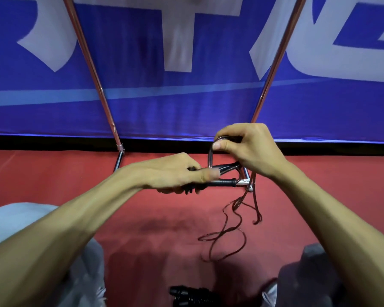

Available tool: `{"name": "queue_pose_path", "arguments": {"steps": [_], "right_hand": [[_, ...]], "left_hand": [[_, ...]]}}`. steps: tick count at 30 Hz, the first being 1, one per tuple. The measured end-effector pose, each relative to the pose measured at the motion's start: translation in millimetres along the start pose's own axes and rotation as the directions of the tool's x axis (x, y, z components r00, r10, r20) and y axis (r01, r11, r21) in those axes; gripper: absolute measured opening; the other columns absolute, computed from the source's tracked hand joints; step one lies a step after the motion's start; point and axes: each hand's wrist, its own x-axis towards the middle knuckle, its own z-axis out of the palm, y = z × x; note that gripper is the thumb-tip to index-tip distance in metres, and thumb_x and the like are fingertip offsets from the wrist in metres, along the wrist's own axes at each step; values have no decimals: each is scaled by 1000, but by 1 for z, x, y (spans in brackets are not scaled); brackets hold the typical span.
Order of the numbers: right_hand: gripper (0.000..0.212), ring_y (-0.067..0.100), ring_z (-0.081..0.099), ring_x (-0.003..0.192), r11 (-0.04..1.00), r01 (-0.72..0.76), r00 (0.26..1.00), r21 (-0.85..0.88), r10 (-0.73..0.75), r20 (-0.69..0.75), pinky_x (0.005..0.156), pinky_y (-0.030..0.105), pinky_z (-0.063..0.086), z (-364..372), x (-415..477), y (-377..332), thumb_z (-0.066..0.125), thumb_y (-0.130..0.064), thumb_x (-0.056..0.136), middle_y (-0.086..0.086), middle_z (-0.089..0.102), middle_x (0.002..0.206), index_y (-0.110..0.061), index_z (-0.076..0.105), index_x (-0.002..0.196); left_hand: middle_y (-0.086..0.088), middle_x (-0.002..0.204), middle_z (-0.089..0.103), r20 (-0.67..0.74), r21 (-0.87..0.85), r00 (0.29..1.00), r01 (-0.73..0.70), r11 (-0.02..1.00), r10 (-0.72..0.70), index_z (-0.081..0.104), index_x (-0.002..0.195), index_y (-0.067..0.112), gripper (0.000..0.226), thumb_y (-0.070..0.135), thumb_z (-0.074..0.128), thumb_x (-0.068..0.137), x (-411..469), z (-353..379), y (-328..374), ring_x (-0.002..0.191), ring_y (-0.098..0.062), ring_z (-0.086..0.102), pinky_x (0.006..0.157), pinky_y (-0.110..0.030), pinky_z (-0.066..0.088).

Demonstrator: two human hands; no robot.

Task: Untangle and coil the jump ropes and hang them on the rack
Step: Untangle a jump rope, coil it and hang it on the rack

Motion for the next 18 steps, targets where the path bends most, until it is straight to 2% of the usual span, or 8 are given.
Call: {"name": "queue_pose_path", "arguments": {"steps": [2,4,7,10,12,15,17,18], "right_hand": [[15,4,60,69,996,-86,996,24,86,28,66,14,44,0,3,4,81,-34,70,-7,70,71,-22,73,74],[21,0,55,62,985,-172,978,30,167,120,63,12,42,-1,5,8,85,-39,59,-6,69,67,-24,73,67],[33,13,48,56,953,-276,935,126,236,265,53,22,42,1,5,14,82,-45,50,14,64,63,-16,73,65],[34,10,37,47,899,-337,916,279,245,317,46,19,35,5,2,19,78,-37,58,9,48,55,-5,71,68],[31,9,40,47,875,-359,906,325,243,347,46,17,36,6,0,24,74,-32,67,10,50,57,-1,71,71],[32,13,43,54,893,-333,898,304,203,389,49,20,37,9,-5,30,74,-22,79,12,51,60,9,66,75],[28,17,45,52,895,-338,896,291,211,391,48,23,38,15,-8,29,66,-22,75,12,51,59,5,62,69],[22,18,47,51,876,-378,882,300,243,403,47,25,41,19,-9,27,64,-21,79,10,53,59,-1,63,69]], "left_hand": [[7,54,52,1,117,1000,-9,993,9,62,68,14,61,74,71,58,-2,4,1,50,-12,43,51,-25,33],[11,49,47,-20,252,999,-34,967,40,60,68,12,53,61,78,64,-4,12,1,48,-8,39,50,-24,31],[8,48,37,-50,249,992,-97,964,113,54,63,13,47,52,79,71,-5,20,1,49,-10,33,47,-24,26],[9,46,32,-110,205,982,-127,970,152,45,57,15,48,47,76,75,-6,15,0,47,-10,30,47,-24,22],[10,46,31,-137,179,977,-137,974,163,43,58,16,46,44,74,78,-6,12,0,47,-10,30,48,-24,23],[10,51,35,-189,175,967,-138,975,171,51,64,14,38,42,72,80,-5,8,-4,51,-11,34,52,-27,28],[9,56,42,-259,175,947,-148,973,191,60,75,16,28,41,71,81,-4,2,-7,54,-11,39,56,-28,33],[9,59,48,-304,139,932,-163,977,199,61,84,20,21,39,70,82,-4,-1,-8,55,-11,42,58,-28,36]]}}
